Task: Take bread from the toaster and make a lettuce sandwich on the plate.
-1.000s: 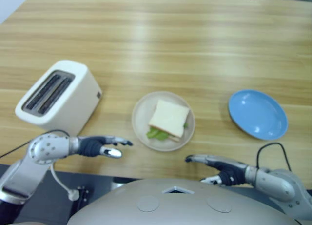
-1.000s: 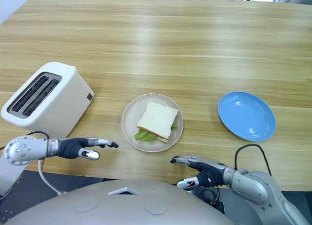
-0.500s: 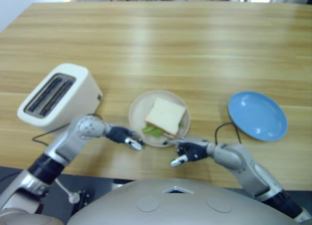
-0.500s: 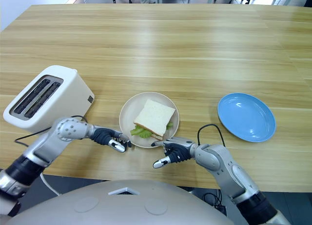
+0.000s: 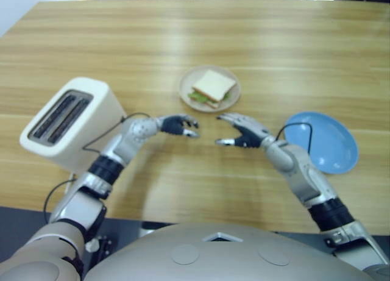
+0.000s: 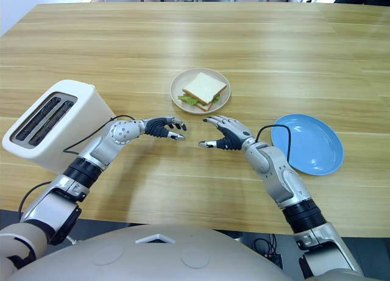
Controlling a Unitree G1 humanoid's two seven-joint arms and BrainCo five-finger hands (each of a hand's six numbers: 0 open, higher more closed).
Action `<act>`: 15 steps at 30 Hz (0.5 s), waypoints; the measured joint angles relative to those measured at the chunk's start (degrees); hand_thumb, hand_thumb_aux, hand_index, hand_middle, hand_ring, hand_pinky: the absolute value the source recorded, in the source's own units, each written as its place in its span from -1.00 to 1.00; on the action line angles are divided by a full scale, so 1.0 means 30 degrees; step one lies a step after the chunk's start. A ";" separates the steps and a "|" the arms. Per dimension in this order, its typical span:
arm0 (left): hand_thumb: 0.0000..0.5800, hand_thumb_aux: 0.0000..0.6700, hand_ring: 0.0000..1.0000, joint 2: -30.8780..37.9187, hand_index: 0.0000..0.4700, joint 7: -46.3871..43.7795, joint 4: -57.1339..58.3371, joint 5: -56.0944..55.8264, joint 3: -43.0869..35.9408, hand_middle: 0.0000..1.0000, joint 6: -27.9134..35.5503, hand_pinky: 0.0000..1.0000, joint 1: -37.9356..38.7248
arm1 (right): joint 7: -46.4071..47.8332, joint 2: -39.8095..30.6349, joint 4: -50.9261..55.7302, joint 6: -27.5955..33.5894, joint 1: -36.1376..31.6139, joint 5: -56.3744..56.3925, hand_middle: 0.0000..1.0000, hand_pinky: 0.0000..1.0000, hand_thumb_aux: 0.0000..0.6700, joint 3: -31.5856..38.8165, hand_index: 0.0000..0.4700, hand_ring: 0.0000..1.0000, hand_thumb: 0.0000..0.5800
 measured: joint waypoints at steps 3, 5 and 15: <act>1.00 1.00 1.00 0.0035 0.96 -0.0258 0.0003 -0.0355 0.0287 1.00 -0.0001 1.00 0.0013 | -0.0001 0.0212 0.0002 -0.0015 0.0100 0.0351 1.00 1.00 1.00 0.0000 0.96 1.00 1.00; 1.00 1.00 1.00 0.0055 0.96 -0.0299 -0.0002 -0.0664 0.0446 1.00 -0.0044 1.00 0.0013 | -0.0058 0.0217 0.0003 -0.0033 0.0099 0.0391 1.00 1.00 1.00 -0.0065 0.96 1.00 1.00; -1.00 -1.00 -1.00 0.0268 -1.00 0.0435 -0.7404 -0.2882 0.3730 -1.00 0.1739 -1.00 0.3432 | 0.0167 0.2108 -0.4466 0.1255 0.2994 0.4496 -1.00 -1.00 -1.00 -0.2693 -1.00 -1.00 -1.00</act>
